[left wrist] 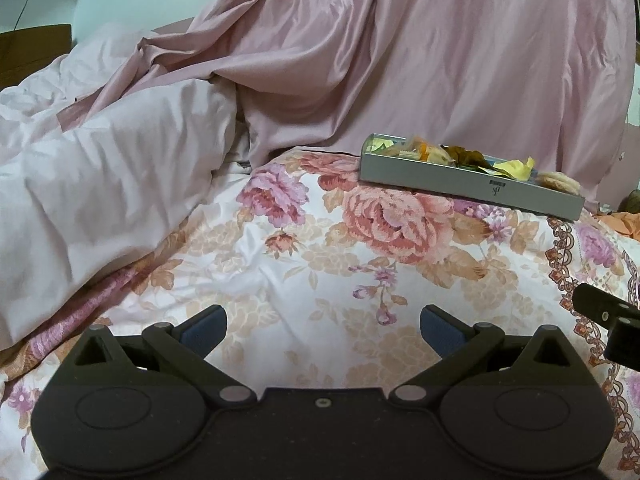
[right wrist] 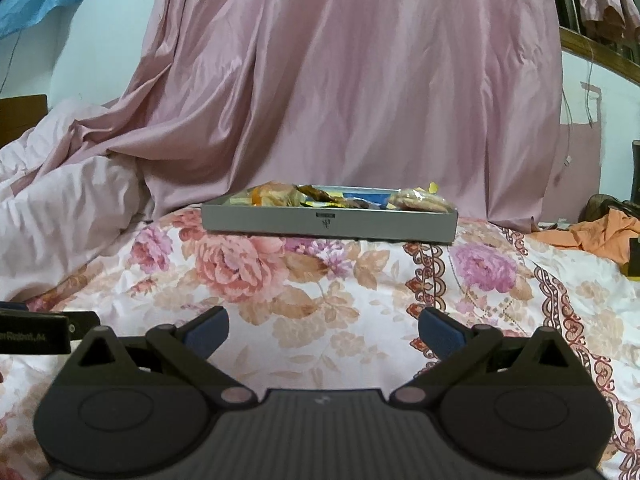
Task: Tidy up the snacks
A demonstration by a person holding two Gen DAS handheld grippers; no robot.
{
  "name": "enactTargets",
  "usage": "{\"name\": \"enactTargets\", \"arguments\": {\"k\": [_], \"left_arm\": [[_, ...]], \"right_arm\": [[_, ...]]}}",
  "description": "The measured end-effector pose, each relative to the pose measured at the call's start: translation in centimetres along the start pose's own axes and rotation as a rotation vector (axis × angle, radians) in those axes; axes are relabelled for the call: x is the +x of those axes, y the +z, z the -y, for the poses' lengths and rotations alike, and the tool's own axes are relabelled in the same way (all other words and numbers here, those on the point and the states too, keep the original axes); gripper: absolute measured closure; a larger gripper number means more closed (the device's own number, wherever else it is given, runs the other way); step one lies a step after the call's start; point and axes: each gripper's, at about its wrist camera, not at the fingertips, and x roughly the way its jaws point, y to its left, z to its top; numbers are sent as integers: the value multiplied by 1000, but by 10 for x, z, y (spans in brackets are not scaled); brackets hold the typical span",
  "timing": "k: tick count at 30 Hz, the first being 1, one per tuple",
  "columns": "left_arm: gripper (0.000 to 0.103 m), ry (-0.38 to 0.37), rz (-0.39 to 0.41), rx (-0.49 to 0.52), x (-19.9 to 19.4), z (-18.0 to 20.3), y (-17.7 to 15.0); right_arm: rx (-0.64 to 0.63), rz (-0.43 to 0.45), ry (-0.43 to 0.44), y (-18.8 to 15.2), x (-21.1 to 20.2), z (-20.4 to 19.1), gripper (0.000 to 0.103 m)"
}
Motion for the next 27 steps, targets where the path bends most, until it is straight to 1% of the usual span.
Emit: {"name": "enactTargets", "arguments": {"k": [27], "left_arm": [[1, 2, 1, 1, -1, 2, -1]], "right_arm": [[-2, -7, 13, -2, -1, -3, 0]]}}
